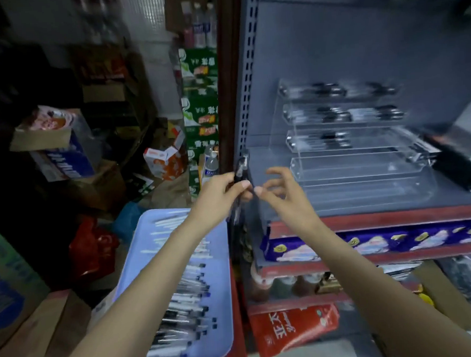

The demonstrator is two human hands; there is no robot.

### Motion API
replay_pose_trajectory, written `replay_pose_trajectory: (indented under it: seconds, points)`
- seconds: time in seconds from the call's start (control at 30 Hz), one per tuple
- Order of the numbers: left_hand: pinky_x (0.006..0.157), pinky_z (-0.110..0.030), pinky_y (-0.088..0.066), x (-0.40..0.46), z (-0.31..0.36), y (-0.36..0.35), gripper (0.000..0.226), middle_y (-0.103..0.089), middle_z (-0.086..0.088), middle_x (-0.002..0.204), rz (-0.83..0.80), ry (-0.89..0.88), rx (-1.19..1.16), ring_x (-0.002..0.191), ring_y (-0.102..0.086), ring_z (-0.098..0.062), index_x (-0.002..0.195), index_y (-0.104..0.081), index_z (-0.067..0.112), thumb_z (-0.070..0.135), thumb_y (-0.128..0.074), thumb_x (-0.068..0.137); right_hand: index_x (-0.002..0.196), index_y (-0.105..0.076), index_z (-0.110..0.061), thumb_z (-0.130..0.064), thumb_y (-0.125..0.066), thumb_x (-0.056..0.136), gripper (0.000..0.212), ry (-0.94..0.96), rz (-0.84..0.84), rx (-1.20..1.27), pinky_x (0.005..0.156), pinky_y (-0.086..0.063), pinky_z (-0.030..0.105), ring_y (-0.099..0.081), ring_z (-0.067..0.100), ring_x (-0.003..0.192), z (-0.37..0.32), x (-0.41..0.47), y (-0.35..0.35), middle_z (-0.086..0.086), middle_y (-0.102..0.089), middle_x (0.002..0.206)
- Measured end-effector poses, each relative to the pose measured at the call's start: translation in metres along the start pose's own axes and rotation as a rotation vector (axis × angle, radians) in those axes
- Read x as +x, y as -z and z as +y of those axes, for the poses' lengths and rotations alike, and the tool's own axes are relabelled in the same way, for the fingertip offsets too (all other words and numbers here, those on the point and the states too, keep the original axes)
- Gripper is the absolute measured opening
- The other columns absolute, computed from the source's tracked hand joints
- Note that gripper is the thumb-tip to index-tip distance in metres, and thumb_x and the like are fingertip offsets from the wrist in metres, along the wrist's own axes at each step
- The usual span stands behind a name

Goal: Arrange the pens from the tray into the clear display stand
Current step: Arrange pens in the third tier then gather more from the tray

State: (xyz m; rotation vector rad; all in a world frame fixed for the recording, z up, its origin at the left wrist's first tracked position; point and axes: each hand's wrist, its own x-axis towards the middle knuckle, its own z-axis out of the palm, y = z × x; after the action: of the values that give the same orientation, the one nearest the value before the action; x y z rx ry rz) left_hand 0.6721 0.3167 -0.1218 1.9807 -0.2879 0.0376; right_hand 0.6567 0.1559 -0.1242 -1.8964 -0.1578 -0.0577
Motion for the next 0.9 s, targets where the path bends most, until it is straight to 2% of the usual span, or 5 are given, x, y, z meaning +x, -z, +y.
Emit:
replay_pose_trajectory:
  seconds: [0.13, 0.23, 0.5, 0.73, 0.9]
  points:
    - [0.056, -0.014, -0.040, 0.034, 0.051, -0.044, 0.018, -0.061, 0.006, 0.066, -0.163, -0.141, 0.265, 0.060, -0.059, -0.005, 0.080, -0.059, 0.018, 0.026, -0.051, 0.095, 0.129, -0.044, -0.033, -0.019, -0.052, 0.094, 0.038, 0.128, 0.025, 0.155, 0.070, -0.052, 0.023, -0.062, 0.008, 0.087, -0.007, 0.020, 0.085, 0.002, -0.062, 0.104]
    - [0.057, -0.019, -0.043, 0.060, 0.078, -0.077, 0.015, -0.059, 0.009, 0.065, -0.190, -0.166, 0.318, 0.058, -0.056, -0.004, 0.084, -0.061, 0.020, 0.026, -0.052, 0.094, 0.098, -0.065, -0.024, -0.005, -0.056, 0.090, 0.022, 0.223, 0.032, 0.140, 0.062, -0.050, 0.016, -0.063, -0.002, 0.073, -0.005, 0.036, 0.141, -0.010, -0.070, 0.083]
    - [0.062, -0.029, -0.048, 0.101, 0.113, -0.094, 0.023, -0.064, 0.006, 0.070, 0.108, -0.109, 0.472, 0.062, -0.058, -0.014, 0.085, -0.059, 0.015, 0.032, -0.048, 0.096, 0.081, -0.070, -0.006, -0.002, -0.066, 0.082, 0.005, 0.186, 0.128, 0.184, 0.059, -0.052, 0.012, -0.062, 0.001, 0.053, 0.014, 0.086, 0.235, -0.009, -0.069, 0.057]
    - [0.072, -0.036, -0.037, 0.112, 0.123, -0.102, 0.024, -0.059, -0.019, 0.089, 0.130, -0.041, 0.564, 0.085, -0.056, -0.033, 0.083, -0.050, 0.008, 0.016, -0.034, 0.100, 0.091, -0.071, -0.001, 0.000, -0.066, 0.082, 0.010, 0.147, 0.152, 0.020, 0.068, -0.054, 0.012, -0.066, 0.002, 0.062, 0.037, 0.128, 0.252, 0.007, -0.070, 0.080]
    - [0.067, -0.022, -0.031, 0.119, 0.119, -0.109, 0.023, -0.052, -0.003, 0.089, 0.183, -0.103, 0.558, 0.083, -0.051, -0.019, 0.115, -0.059, 0.012, 0.015, -0.044, 0.098, 0.088, -0.073, -0.010, -0.007, -0.071, 0.080, 0.009, 0.182, 0.110, -0.238, 0.085, -0.049, 0.023, -0.067, 0.016, 0.079, 0.039, 0.143, 0.244, 0.001, -0.069, 0.080]
